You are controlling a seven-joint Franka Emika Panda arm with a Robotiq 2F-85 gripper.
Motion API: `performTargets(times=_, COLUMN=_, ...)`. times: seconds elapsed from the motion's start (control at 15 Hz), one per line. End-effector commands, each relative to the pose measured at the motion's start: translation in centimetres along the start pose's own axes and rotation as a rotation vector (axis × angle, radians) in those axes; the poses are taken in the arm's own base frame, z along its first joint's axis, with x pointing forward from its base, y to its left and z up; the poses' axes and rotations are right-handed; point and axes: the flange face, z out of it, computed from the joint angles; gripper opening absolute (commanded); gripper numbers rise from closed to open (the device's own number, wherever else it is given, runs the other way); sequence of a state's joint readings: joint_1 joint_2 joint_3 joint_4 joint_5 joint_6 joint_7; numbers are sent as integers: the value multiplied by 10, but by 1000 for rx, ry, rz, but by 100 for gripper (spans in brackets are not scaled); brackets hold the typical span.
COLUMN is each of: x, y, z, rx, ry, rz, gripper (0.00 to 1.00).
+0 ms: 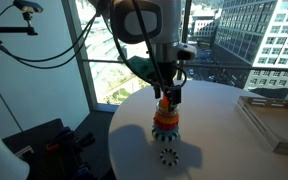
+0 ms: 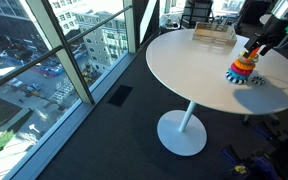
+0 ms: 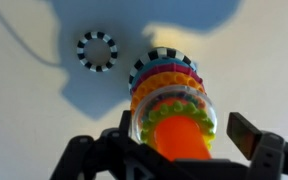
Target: Remove the green ring from the orange rod and put it on the table
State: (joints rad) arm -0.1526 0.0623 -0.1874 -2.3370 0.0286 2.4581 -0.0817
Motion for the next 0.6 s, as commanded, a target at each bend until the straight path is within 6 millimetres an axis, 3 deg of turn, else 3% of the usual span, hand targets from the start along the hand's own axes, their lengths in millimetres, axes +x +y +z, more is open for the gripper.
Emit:
performTargets(times=0.0, x=-1, y=3, z=-1, rx=5, ry=17, rz=9, gripper=78)
performTargets(times=0.2, x=-2, y=4, z=-1, rx=6, ry=17, rz=11, gripper=69)
performTargets(times=0.27, x=-2, y=5, z=-1, rx=7, ry=18, rz=12, gripper=52)
performTargets(times=0.4, x=-3, y=6, z=-4, rx=9, ry=21, rz=14, gripper=46)
performTargets(times=0.53, x=-5, y=7, z=-8, rx=9, ry=24, rz=15, gripper=45)
